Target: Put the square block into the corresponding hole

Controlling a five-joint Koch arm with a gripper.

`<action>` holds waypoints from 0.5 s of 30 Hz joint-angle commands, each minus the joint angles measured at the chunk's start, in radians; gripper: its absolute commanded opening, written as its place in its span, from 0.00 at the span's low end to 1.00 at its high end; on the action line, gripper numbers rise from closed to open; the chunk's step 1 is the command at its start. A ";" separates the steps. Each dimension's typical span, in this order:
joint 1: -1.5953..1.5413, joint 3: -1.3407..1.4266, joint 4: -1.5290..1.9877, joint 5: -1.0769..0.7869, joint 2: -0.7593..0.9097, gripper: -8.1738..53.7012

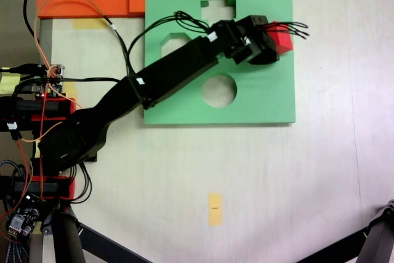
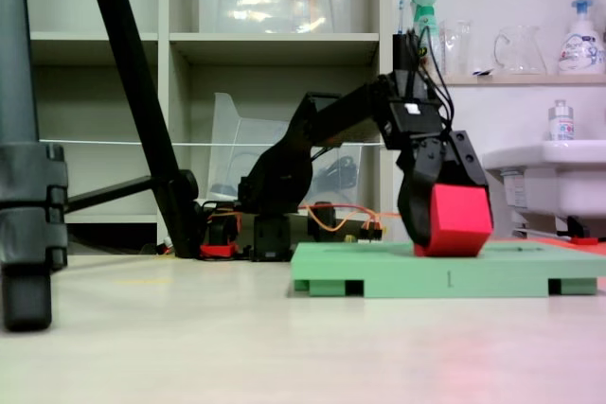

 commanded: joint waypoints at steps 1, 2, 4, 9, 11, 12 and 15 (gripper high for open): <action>-0.008 -0.040 0.091 -0.009 0.097 0.48; -0.009 -0.040 0.101 -0.012 0.109 0.48; -0.012 -0.040 0.114 -0.023 0.126 0.48; -0.025 -0.038 0.126 -0.035 0.146 0.48; -0.026 -0.040 0.124 -0.037 0.146 0.48; -0.026 -0.040 0.124 -0.037 0.146 0.48; -0.023 -0.040 0.100 -0.040 0.149 0.48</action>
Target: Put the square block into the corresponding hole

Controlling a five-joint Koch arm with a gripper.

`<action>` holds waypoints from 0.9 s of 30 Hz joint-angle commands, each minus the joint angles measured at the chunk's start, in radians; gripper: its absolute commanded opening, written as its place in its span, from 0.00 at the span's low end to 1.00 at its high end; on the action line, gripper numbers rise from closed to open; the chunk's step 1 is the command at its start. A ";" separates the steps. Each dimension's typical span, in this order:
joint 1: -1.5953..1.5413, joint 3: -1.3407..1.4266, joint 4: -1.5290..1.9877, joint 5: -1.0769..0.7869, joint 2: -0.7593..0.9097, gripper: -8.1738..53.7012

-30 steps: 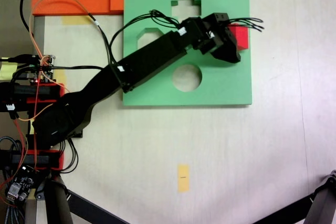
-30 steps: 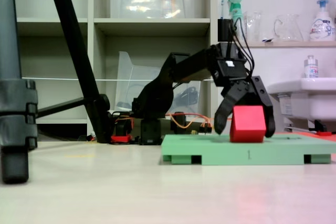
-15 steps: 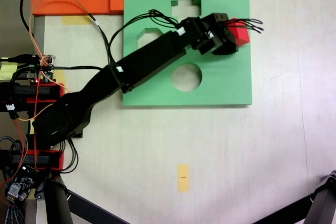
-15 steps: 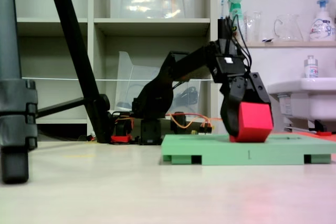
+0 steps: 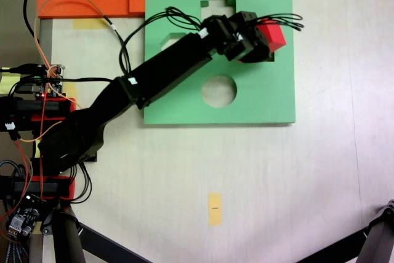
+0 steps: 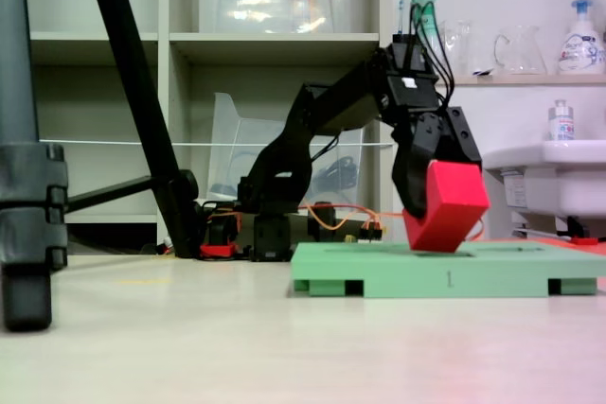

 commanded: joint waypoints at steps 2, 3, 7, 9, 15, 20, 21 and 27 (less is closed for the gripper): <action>-0.008 -0.041 -0.031 -0.005 0.081 0.48; -0.006 -0.041 -0.035 -0.006 0.084 0.48; 0.000 -0.041 -0.061 -0.014 0.087 0.48; 0.003 -0.041 -0.083 -0.023 0.086 0.48; 0.003 -0.041 -0.161 -0.075 0.094 0.48; 0.003 -0.041 -0.192 -0.100 0.117 0.48; 0.003 -0.041 -0.192 -0.100 0.121 0.48; -0.003 -0.040 -0.181 -0.100 0.132 0.48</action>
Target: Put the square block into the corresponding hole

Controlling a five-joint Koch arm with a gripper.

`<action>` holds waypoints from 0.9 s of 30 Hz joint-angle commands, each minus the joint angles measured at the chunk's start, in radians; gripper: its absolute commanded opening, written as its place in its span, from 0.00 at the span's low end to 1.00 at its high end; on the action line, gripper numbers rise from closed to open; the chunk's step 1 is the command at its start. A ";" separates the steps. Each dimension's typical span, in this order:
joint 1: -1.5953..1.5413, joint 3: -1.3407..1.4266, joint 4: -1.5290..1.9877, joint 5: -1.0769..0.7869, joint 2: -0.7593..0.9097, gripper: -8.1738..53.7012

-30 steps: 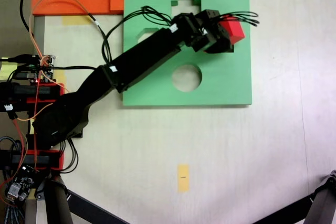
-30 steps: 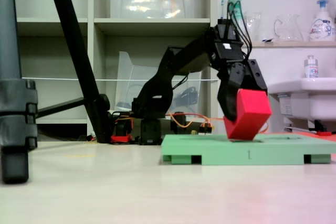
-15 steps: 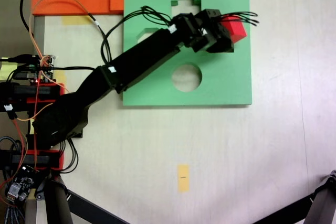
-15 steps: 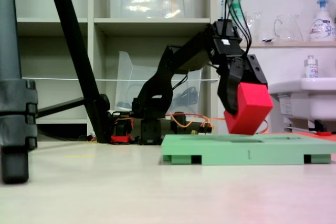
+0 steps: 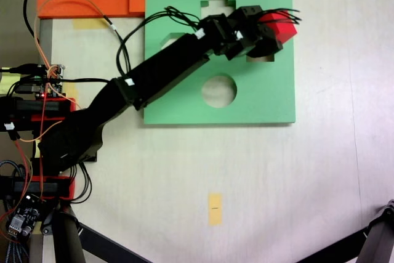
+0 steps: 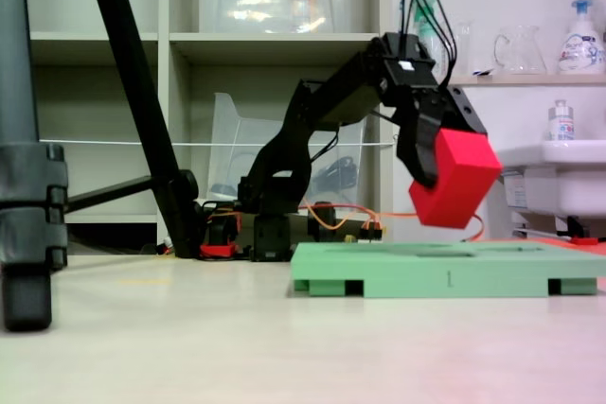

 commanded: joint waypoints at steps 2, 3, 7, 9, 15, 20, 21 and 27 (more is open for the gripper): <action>-0.008 -0.041 -0.021 0.003 0.080 0.48; -0.009 -0.041 -0.023 0.006 0.081 0.45; -0.015 -0.040 -0.021 0.015 0.078 0.43; -0.014 -0.038 -0.021 0.017 0.075 0.43; -0.006 0.239 -0.173 0.017 0.204 0.43; -0.002 0.500 -0.367 0.025 0.334 0.44; -0.002 0.554 -0.407 0.032 0.359 0.44; -0.002 0.833 -0.621 0.031 0.486 0.52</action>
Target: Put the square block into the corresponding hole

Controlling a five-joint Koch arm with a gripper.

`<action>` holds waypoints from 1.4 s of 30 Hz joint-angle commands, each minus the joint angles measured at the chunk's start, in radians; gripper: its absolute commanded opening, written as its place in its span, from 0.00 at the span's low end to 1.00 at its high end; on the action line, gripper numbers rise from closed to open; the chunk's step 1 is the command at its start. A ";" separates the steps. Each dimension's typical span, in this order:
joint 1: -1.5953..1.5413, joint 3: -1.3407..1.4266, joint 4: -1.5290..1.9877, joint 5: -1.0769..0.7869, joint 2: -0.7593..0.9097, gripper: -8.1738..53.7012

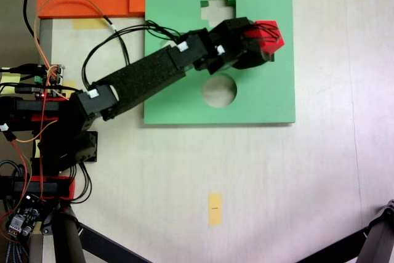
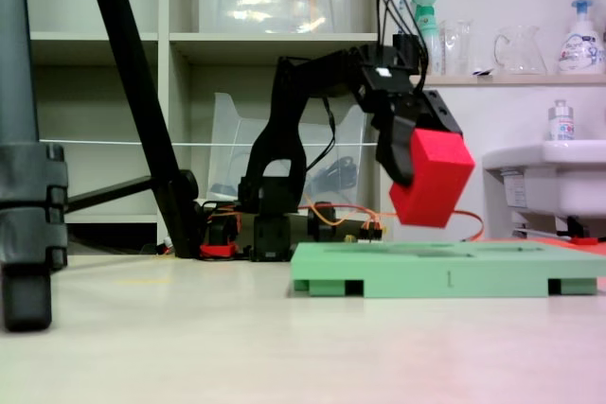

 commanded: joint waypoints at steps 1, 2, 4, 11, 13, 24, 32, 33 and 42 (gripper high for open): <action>-0.011 0.144 -0.328 0.008 0.149 0.53; -0.011 0.311 -0.545 0.006 0.209 0.53; -0.008 0.492 -0.801 0.003 0.245 0.52; -0.020 0.798 -1.200 -0.018 0.262 0.53; -0.028 0.848 -1.243 -0.043 0.255 0.56; -0.035 0.985 -1.066 0.000 0.291 0.68; -0.023 0.828 -0.592 0.169 0.388 0.70; -0.023 0.785 -0.514 0.170 0.388 0.70; -0.028 0.144 0.245 0.107 0.207 0.74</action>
